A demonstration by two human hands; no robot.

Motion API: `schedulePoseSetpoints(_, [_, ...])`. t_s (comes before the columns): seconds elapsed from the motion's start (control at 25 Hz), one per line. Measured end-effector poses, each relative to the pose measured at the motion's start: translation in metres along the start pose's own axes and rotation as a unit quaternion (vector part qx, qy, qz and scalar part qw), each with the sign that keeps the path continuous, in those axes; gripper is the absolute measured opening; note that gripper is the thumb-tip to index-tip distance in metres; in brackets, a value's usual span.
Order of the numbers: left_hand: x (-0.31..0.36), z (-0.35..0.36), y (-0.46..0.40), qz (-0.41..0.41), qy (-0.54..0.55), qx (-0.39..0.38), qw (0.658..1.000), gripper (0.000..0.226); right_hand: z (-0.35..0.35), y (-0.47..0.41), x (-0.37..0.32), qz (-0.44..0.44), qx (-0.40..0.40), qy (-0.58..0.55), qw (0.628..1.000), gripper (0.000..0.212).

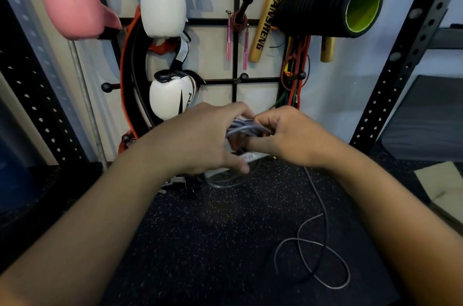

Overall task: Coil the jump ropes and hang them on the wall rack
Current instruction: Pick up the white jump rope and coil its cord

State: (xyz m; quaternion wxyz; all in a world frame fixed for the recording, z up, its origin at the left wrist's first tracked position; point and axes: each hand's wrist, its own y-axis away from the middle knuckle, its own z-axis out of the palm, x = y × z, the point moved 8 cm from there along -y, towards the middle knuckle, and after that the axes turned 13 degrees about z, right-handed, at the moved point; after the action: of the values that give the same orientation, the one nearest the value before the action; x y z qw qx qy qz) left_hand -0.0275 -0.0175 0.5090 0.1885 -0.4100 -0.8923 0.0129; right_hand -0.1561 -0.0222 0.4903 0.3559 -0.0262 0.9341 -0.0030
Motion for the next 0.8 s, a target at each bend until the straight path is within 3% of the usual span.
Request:
schedulePoseSetpoints(0.12, [-0.007,0.005,-0.003,-0.036,0.028,0.004,0.999,0.058,-0.003,0.000,0.008,0.012,0.006,-0.011,1.000,0.026])
schedulePoseSetpoints(0.28, [-0.004,0.007,0.003,-0.034,0.088,-0.015,0.995,0.063,0.000,0.000,0.007,0.011,0.011,0.034,0.999,0.023])
schedulePoseSetpoints(0.48, [-0.001,0.010,-0.002,-0.037,-0.003,-0.007,0.999,0.079,0.000,-0.002,0.005,0.013,0.002,0.034,0.999,0.020])
schedulePoseSetpoints(0.64, [-0.014,0.025,-0.006,-0.035,0.148,0.000,0.988,0.042,-0.001,0.002,0.011,0.055,-0.077,-0.053,0.994,0.036])
schedulePoseSetpoints(0.8, [-0.023,0.032,-0.004,0.000,0.255,0.004,0.967,0.035,-0.002,0.007,0.006,0.021,-0.115,-0.103,0.988,0.032])
